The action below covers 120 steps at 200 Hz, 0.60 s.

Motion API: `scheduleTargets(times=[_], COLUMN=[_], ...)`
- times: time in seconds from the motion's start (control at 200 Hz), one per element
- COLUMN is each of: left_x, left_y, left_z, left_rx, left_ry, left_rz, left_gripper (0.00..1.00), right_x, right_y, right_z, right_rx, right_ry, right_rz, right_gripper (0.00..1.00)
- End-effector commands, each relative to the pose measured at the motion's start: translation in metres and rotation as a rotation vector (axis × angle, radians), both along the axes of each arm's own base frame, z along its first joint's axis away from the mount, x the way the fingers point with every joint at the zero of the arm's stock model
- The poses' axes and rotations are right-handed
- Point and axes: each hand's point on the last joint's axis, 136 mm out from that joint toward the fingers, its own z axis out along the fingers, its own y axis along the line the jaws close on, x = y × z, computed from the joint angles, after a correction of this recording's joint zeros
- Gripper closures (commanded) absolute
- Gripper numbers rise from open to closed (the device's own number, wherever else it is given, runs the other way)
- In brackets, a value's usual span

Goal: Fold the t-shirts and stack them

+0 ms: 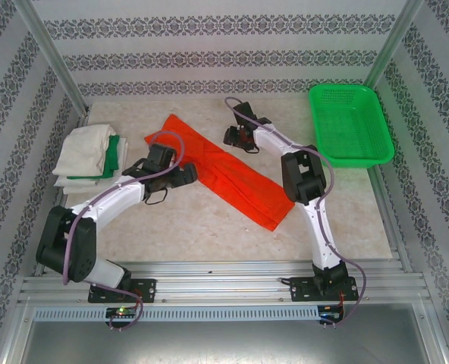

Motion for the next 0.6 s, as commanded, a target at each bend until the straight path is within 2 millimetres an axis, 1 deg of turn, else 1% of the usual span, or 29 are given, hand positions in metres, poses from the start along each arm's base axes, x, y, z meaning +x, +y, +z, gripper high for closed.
scheduleTargets(times=[0.0,0.065,0.11,0.19,0.26,0.345,0.45,0.53,0.595], left_x=[0.014,0.015,0.016,0.017,0.019,0.025,0.045,0.069,0.087], left_y=[-0.027,-0.032,-0.032,-0.027,-0.013,0.010,0.031,0.043,0.050], left_z=[0.001,-0.007,-0.010,-0.012,-0.017,-0.026,-0.029,-0.030,-0.035], left_rx=[-0.056,-0.081,-0.088,-0.077,-0.040,-0.022,-0.017,-0.020,-0.012], left_ry=[-0.040,-0.018,-0.015,-0.025,-0.018,0.030,0.039,0.041,0.064], left_rz=[-0.046,-0.044,-0.035,-0.010,0.048,0.146,0.219,0.252,0.269], left_gripper=[0.00,0.00,0.00,0.00,0.00,0.00,0.01,0.06,0.08], right_x=[-0.004,-0.011,-0.017,-0.029,-0.042,-0.059,-0.086,-0.108,-0.125], right_y=[-0.010,-0.004,0.001,0.004,0.005,0.006,0.000,-0.008,-0.013], right_z=[0.032,0.037,0.035,0.028,0.020,0.019,0.017,0.011,0.006], right_rx=[0.018,0.043,0.056,0.068,0.077,0.075,0.037,0.019,0.015], right_ry=[-0.079,-0.102,-0.094,-0.060,-0.034,-0.034,-0.035,-0.018,-0.001], right_rz=[0.045,0.108,0.153,0.196,0.220,0.246,0.268,0.270,0.272], right_gripper=[0.47,0.46,0.46,0.46,0.46,0.46,0.46,0.46,0.46])
